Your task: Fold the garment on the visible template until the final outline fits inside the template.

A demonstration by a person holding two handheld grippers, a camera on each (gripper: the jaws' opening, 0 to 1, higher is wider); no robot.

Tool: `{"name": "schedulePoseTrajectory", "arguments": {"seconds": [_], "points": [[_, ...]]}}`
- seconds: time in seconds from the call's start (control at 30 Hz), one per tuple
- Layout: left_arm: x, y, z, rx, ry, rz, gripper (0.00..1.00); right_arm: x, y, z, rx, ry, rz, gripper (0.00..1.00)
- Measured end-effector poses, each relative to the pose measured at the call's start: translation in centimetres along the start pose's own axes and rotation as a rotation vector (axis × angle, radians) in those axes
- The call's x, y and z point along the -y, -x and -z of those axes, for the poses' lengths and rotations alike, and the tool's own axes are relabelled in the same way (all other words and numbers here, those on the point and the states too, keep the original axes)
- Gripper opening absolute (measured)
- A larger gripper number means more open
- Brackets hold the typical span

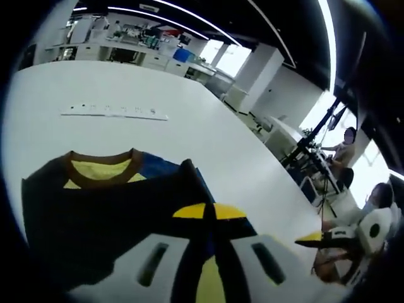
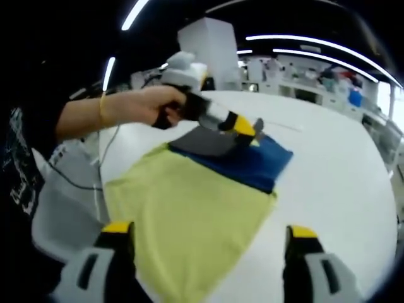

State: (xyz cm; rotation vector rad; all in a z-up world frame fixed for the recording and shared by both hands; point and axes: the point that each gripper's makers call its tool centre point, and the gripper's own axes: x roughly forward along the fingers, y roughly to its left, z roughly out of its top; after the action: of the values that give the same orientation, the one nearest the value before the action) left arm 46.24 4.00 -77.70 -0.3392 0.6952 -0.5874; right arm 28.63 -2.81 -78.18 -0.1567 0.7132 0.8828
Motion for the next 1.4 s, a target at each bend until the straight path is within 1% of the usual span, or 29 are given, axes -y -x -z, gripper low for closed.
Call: {"name": "schedulePoseTrajectory", "arguments": {"seconds": [0.13, 0.33, 0.4, 0.43, 0.47, 0.5, 0.53, 0.57, 0.7, 0.77, 0.83, 0.87, 0.93, 0.97, 1.03, 1.07, 1.17, 1.2, 1.23, 1.33, 1.4], "points": [[-0.1, -0.5, 1.2, -0.029, -0.007, -0.009, 0.0, 0.0, 0.1, 0.1, 0.001, -0.004, 0.001, 0.99], [0.2, -1.4, 2.8, -0.067, -0.042, 0.007, 0.0, 0.3, 0.2, 0.3, 0.001, -0.009, 0.003, 0.99], [0.5, -1.7, 3.5, -0.085, -0.031, 0.028, 0.03, 0.4, 0.2, 0.3, 0.004, -0.01, 0.004, 0.99], [0.9, -1.9, 3.9, -0.094, -0.03, 0.052, 0.04, 0.4, 0.1, 0.2, 0.006, -0.011, 0.004, 0.99], [1.1, -1.9, 4.1, -0.104, -0.04, 0.066, 0.05, 0.4, 0.1, 0.2, 0.007, -0.012, 0.005, 0.99], [1.4, -1.8, 4.3, -0.102, -0.053, 0.079, 0.05, 0.5, 0.1, 0.3, 0.007, -0.013, 0.005, 0.99], [1.6, -1.8, 4.2, -0.091, -0.083, 0.088, 0.06, 0.5, 0.1, 0.3, 0.008, -0.013, 0.006, 0.99], [1.8, -1.7, 4.4, -0.093, -0.113, 0.095, 0.1, 0.6, 0.1, 0.3, 0.009, -0.013, 0.006, 0.99], [2.3, -1.5, 4.3, -0.069, -0.146, 0.111, 0.27, 0.7, 0.0, 0.4, 0.007, -0.011, 0.004, 0.99], [2.4, -1.3, 4.1, -0.054, -0.192, 0.114, 0.36, 0.8, 0.0, 0.3, 0.009, -0.011, 0.002, 0.99], [1.9, -1.1, 3.7, -0.043, -0.243, 0.105, 0.45, 0.8, -0.1, 0.2, 0.012, -0.008, 0.0, 0.99], [2.0, -0.6, 3.7, -0.033, -0.271, 0.097, 0.52, 0.8, -0.1, 0.1, 0.015, -0.006, -0.002, 0.99], [1.9, 0.1, 3.3, -0.012, -0.301, 0.09, 0.62, 0.8, -0.1, -0.1, 0.017, -0.003, -0.005, 0.99], [1.7, 0.4, 3.2, -0.005, -0.31, 0.084, 0.69, 0.8, -0.1, -0.1, 0.018, -0.002, -0.007, 0.99], [1.2, 1.0, 2.8, 0.019, -0.341, 0.075, 0.79, 0.7, -0.2, -0.1, 0.017, 0.002, -0.009, 0.99], [0.8, 1.3, 2.7, 0.019, -0.345, 0.068, 0.84, 0.7, -0.2, -0.2, 0.017, 0.004, -0.011, 0.99], [-0.1, 2.6, 2.5, 0.03, -0.372, 0.054, 0.94, 0.5, -0.2, -0.2, 0.013, 0.012, -0.017, 0.99], [0.0, 2.7, 2.5, 0.032, -0.375, 0.054, 0.96, 0.5, -0.3, -0.2, 0.012, 0.014, -0.019, 0.99], [-0.2, 3.2, 2.5, 0.035, -0.381, 0.052, 0.98, 0.4, -0.3, -0.3, 0.012, 0.015, -0.02, 0.99], [-0.9, 4.7, 2.5, 0.039, -0.395, 0.043, 0.99, 0.3, -0.4, -0.4, 0.014, 0.016, -0.025, 0.99], [-1.7, 5.6, 2.6, 0.041, -0.4, 0.03, 0.99, 0.3, -0.4, -0.4, 0.014, 0.022, -0.029, 0.99]]}}
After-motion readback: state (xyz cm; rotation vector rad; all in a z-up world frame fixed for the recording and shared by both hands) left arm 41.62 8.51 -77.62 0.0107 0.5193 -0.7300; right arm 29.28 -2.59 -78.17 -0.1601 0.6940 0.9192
